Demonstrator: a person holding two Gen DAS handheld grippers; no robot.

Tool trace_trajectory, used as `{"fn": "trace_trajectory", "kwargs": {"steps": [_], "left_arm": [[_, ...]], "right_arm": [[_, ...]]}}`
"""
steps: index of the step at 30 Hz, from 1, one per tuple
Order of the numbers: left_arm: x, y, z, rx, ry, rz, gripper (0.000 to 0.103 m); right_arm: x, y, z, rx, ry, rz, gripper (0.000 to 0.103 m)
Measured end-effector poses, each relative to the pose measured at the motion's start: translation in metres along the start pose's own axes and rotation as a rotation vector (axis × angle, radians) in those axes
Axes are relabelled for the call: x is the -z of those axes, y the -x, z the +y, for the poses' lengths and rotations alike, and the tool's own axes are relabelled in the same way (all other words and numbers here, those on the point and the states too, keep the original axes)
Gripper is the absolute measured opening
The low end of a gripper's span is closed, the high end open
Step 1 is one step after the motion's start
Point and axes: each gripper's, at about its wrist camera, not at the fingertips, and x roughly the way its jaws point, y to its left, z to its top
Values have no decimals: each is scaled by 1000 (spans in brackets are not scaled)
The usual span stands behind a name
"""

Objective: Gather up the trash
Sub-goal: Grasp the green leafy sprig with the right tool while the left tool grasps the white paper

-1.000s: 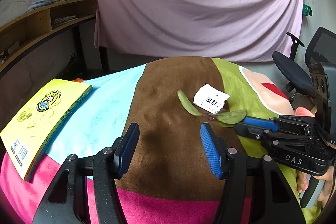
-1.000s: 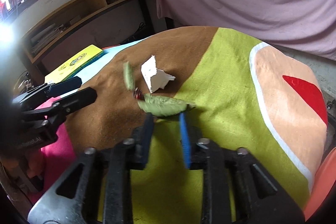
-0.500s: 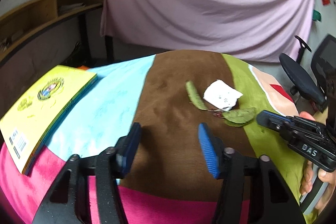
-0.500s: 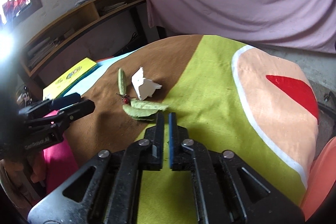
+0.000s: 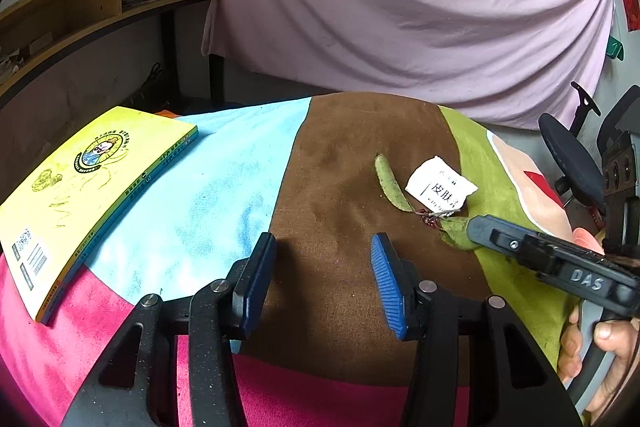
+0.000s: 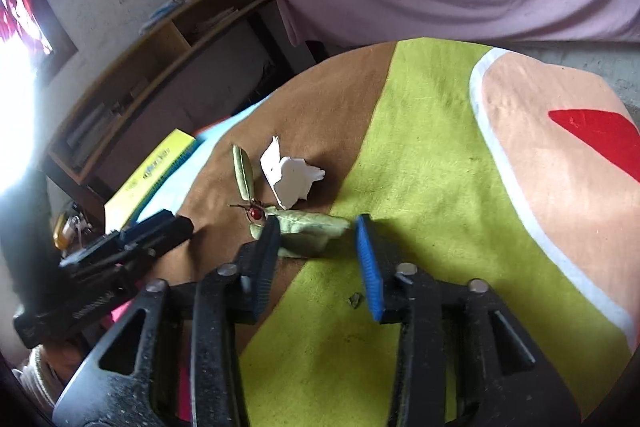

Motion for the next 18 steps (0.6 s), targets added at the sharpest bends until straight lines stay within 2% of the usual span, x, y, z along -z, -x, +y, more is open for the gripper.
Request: {"fn": "trace_trajectory", "kwargs": {"steps": [1,2,6,8,11,18], "left_arm": [[0,0,0,4,2,-1,44],[0,0,-2,5,3,-1,44],[-1,0,-6,13,-9,4,44],[-2,1,-10,20,-26,3,48],[-3,0,-18,27,-57,4,51],[-8,-11,-46,74,-118,27,51]], "right_arm": [[0,0,1,-9,4,0,80],[1,0,1,-15,2,-3,76],[5,11,0,-40,2,-25,74],[11,21,0,-25,21,-37,74],[20,39,-4,19,35,-62,74],[33,76,-38,147,-23,-122,74]]}}
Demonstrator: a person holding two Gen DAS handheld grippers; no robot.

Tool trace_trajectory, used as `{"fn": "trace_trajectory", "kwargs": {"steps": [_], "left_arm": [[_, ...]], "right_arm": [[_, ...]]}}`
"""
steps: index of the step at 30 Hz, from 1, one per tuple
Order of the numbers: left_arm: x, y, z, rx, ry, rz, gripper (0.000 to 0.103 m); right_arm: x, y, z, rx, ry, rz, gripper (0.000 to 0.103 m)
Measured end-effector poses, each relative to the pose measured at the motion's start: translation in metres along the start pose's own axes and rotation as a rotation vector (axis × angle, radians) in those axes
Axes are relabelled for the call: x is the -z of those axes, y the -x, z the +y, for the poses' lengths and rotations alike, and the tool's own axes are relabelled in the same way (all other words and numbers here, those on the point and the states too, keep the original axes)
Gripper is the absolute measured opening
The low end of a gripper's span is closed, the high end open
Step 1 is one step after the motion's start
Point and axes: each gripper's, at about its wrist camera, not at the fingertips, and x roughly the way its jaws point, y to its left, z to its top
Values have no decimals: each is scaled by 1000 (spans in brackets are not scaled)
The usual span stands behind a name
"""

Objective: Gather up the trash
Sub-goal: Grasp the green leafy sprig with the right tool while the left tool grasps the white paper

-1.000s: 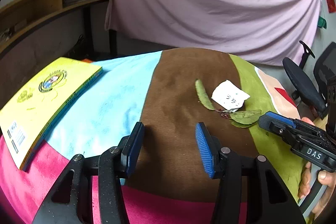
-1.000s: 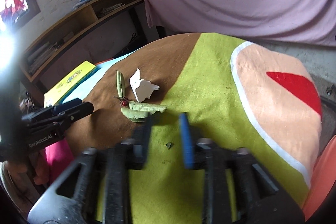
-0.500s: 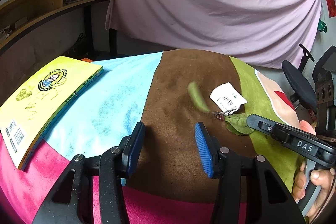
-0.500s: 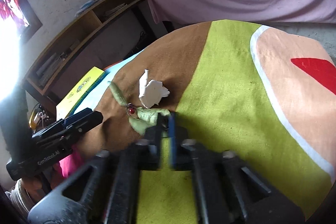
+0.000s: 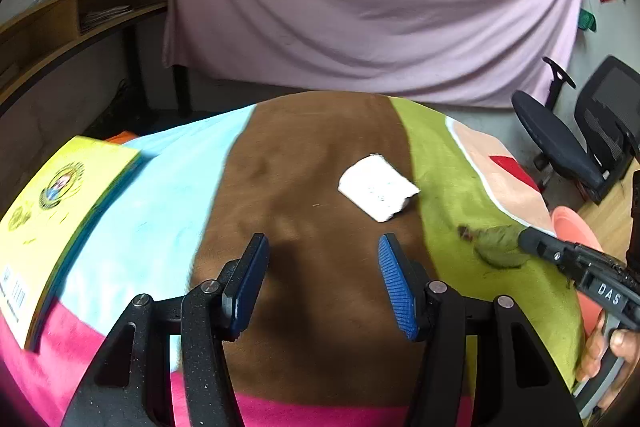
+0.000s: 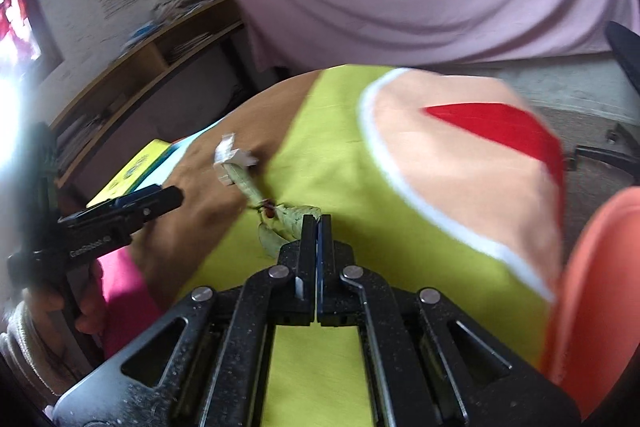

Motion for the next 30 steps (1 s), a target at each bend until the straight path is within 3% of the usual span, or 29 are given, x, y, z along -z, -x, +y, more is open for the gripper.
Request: {"fn": "trace_trajectory", "kwargs": {"steps": [6,18,21,30], "left_arm": [[-11,-24,-19,22,-37,49,51],[-25,-53,-45,-32,-47,55,50],[-23,-55,-44,-35,-40,57,31],[-18,-36,-42,-40,-40,-9,10]], "right_arm": [[-3,17,-24,81,-65,-75,74],[-6,13,-30,80,-67,-84,74],[-6,13,-27,79,-69,-92,74],[-1,23,-19,70,-38,-130,74]]}}
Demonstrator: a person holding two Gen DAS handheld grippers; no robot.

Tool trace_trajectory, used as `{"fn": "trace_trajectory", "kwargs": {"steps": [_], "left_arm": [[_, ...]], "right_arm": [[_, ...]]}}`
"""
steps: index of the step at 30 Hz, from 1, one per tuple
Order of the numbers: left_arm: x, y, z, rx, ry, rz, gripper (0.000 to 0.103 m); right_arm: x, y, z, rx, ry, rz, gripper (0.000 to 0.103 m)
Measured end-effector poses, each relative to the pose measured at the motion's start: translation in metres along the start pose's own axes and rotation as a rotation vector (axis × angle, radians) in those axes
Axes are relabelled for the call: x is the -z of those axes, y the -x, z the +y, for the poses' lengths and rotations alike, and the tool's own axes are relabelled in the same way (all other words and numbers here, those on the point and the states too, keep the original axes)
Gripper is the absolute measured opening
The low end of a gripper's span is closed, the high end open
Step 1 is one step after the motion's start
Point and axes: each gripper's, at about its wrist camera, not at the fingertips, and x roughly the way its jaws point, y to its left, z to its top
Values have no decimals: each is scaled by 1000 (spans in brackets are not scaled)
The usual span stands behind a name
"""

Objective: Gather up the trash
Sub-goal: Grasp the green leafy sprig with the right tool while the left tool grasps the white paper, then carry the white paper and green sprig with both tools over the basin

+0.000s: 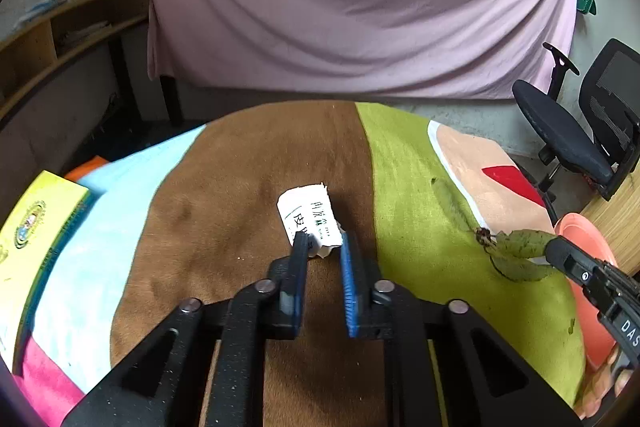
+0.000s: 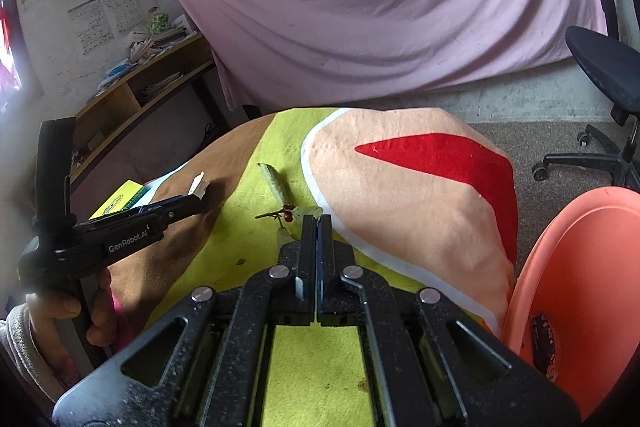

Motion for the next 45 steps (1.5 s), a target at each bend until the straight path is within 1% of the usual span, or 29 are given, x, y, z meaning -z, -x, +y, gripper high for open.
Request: {"fn": "trace_trajectory", "kwargs": {"steps": [1,4,10,14,17,20,23,25,26,29,32,34,37,41,45], "left_arm": [[1,3,0,-5,-2,-13,8],[5,10,0,-10,5,-45,6],[10,27,7,-10,11,-106,5],[12,45,2,-1,-6,-164,5],[12,59,-1,19,-2,-206,5],[12,75,-8,40,-14,-261,5],[11,95,-19,65,-35,-323,5],[9,108,-26,75,-53,-362,5],[9,117,-32,86,-62,-395,5],[6,137,-47,109,-86,-469,5],[1,154,-60,149,-106,-519,5],[-3,164,-73,188,-124,-548,5],[-6,176,-91,233,-157,-588,5],[-7,188,-119,273,-230,-638,5],[-3,192,-151,309,-296,-656,5]], "right_arm": [[0,2,1,0,2,-7,74],[1,5,2,-4,5,-21,74],[2,11,5,-7,17,-45,74],[3,17,9,-7,32,-76,74],[3,25,12,-1,43,-112,74],[5,38,15,6,54,-167,74],[6,56,20,28,78,-241,74],[7,72,23,42,94,-312,74],[8,79,24,45,96,-339,74],[11,105,22,57,85,-436,74],[14,131,21,113,102,-542,74],[17,149,20,161,114,-612,74],[22,171,15,220,113,-689,74],[23,194,6,268,107,-738,74],[22,214,-12,295,75,-759,74]]}}
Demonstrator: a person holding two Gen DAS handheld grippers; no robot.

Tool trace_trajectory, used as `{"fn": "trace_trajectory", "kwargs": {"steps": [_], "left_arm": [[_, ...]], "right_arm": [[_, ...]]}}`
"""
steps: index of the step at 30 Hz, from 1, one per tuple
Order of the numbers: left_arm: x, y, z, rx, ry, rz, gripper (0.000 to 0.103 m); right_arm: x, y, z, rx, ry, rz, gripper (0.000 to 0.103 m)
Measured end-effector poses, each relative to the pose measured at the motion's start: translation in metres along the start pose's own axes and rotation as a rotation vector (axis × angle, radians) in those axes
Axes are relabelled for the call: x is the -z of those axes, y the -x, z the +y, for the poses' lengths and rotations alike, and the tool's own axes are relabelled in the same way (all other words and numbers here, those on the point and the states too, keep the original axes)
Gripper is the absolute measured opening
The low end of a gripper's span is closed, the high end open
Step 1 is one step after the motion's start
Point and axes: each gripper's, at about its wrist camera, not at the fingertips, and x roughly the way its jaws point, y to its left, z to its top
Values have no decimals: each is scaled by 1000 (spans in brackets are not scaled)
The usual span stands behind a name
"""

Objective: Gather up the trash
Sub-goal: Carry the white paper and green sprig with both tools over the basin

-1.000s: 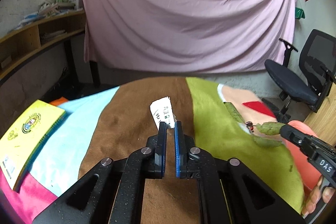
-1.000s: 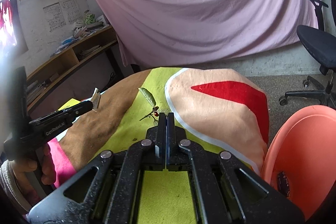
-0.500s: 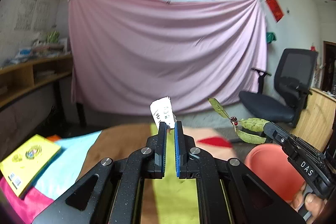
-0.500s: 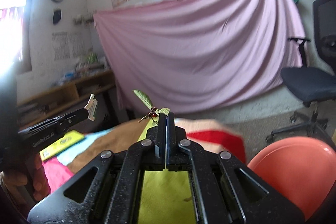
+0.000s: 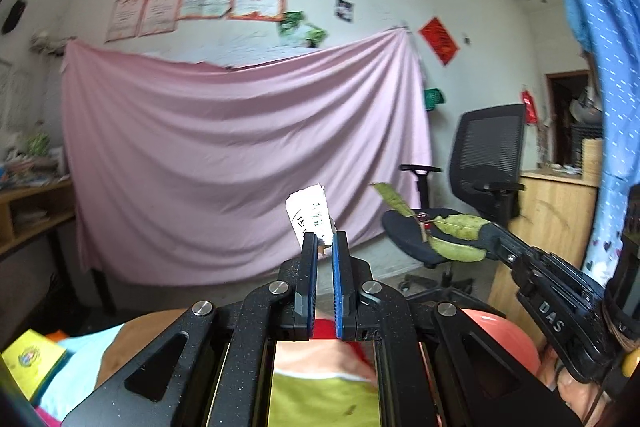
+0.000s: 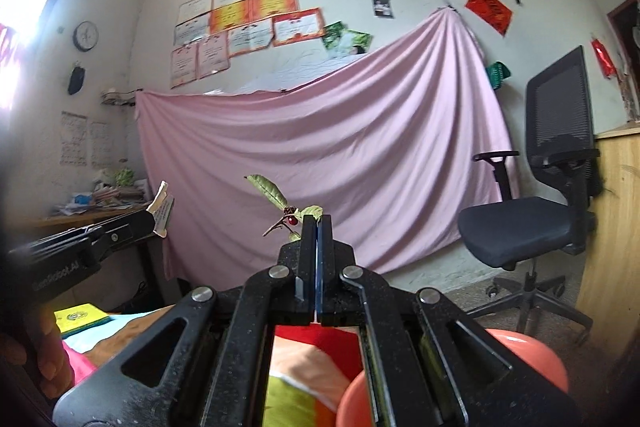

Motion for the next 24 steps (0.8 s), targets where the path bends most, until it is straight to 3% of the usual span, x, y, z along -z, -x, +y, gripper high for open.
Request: {"fn": "trace_trajectory", "kwargs": {"steps": [10,24], "left_arm": [[5,-35,-50,112,-5,58,5],[32,-78,-90,203,-17,225,5]], "right_arm": [[-4,14,-42,86,-24,49,74],[4,5,-83,157,-131,161,74]]}}
